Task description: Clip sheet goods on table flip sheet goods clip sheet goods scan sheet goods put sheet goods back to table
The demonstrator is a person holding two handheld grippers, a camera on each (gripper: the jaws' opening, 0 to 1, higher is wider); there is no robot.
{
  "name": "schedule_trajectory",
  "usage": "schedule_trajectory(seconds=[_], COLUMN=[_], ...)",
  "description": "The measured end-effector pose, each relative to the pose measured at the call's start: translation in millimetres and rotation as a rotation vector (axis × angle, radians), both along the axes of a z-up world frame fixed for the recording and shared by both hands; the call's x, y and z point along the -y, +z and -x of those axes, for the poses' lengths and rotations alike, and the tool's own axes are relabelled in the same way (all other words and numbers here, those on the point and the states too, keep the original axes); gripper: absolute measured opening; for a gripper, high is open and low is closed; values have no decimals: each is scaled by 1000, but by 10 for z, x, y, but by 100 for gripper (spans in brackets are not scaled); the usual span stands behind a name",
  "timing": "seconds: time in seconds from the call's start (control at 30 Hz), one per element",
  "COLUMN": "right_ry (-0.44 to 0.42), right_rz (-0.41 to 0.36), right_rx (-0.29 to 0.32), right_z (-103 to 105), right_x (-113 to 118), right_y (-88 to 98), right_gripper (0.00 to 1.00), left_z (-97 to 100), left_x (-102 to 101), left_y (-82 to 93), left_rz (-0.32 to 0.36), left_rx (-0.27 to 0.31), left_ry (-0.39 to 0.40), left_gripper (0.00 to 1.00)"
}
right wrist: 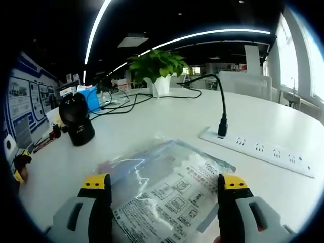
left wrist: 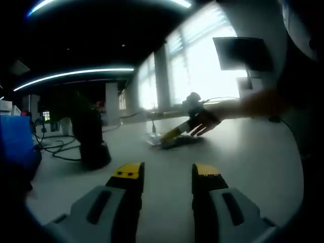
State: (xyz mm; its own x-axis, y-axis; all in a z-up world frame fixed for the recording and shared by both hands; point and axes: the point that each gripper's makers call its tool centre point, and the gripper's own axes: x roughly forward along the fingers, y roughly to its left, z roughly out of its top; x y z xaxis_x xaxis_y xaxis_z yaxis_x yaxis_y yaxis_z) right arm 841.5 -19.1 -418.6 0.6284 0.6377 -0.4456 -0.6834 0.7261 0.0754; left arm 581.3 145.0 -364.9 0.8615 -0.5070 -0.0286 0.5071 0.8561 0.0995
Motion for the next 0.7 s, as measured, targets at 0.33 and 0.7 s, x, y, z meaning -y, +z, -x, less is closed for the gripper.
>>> schedule_trajectory(seconds=[0.33, 0.7], right_ry=[22, 26], right_rz=[43, 7], right_rx=[-2, 78], right_z=[-11, 200], right_x=[20, -21], right_y=[106, 329], right_gripper=[77, 76], left_z=[15, 33], left_x=[2, 19], left_y=[-6, -7], left_rz=[-10, -18], left_rx=[1, 2], left_ry=[5, 5], left_gripper=[30, 30])
